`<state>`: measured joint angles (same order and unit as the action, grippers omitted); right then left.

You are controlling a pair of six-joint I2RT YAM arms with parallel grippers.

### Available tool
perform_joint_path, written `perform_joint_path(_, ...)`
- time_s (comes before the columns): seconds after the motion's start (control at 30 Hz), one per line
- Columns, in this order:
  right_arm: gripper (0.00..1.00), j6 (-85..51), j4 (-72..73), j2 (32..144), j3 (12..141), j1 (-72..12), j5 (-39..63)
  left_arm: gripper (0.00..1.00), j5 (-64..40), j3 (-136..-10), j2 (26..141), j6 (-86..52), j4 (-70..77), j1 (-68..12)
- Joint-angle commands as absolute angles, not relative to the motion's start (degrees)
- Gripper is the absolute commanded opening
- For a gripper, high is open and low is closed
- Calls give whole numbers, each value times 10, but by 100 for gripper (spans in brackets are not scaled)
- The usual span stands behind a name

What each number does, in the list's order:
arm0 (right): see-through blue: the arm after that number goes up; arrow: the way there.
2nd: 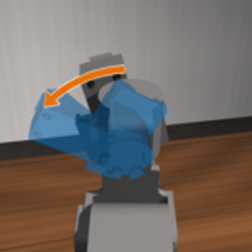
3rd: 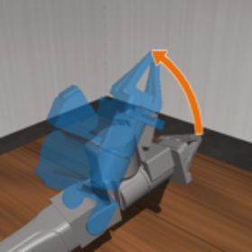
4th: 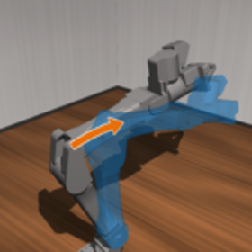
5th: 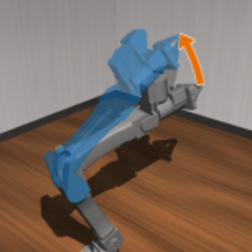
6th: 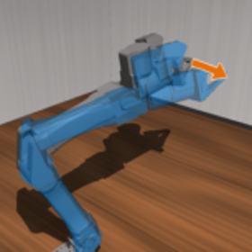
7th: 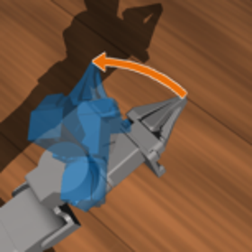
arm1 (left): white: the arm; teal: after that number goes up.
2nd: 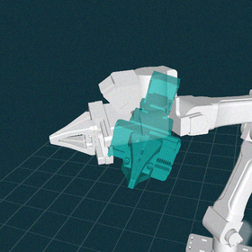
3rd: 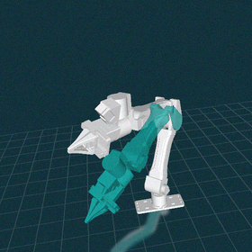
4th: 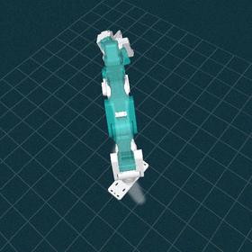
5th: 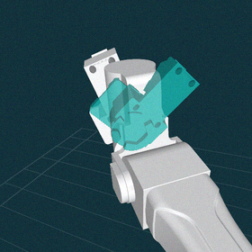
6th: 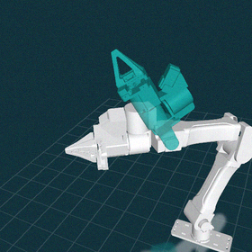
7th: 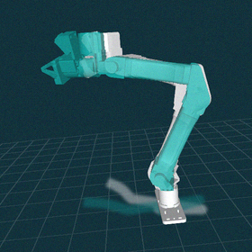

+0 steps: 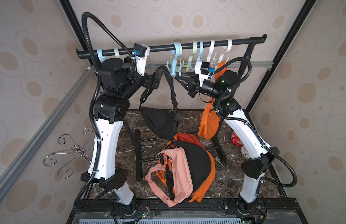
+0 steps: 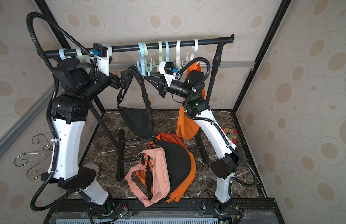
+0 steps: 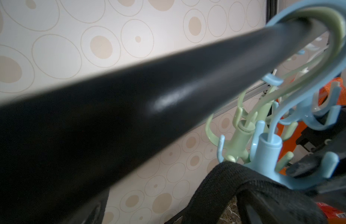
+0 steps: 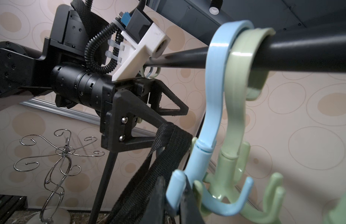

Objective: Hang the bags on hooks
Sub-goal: Hang the bag on the hook.

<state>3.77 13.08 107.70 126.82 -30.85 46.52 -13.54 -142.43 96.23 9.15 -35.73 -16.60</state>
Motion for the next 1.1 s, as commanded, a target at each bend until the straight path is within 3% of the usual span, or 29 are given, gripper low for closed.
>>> perform_joint_path(0.0,0,22,142,1082,1263,-308,492,100,-135,-1440,961,100,-357,-160)
perform_joint_path(0.13,0,105,79,1079,1265,-323,463,100,-155,-1449,958,92,-354,-160)
perform_joint_path(0.6,0,112,64,1085,1278,-330,483,100,-174,-1455,962,82,-352,-160)
perform_joint_path(0.97,0,7,183,1077,1258,-319,510,100,-151,-1443,978,94,-368,-160)
perform_joint_path(1.07,0,-85,256,1090,1263,-302,487,100,-150,-1435,974,95,-371,-160)
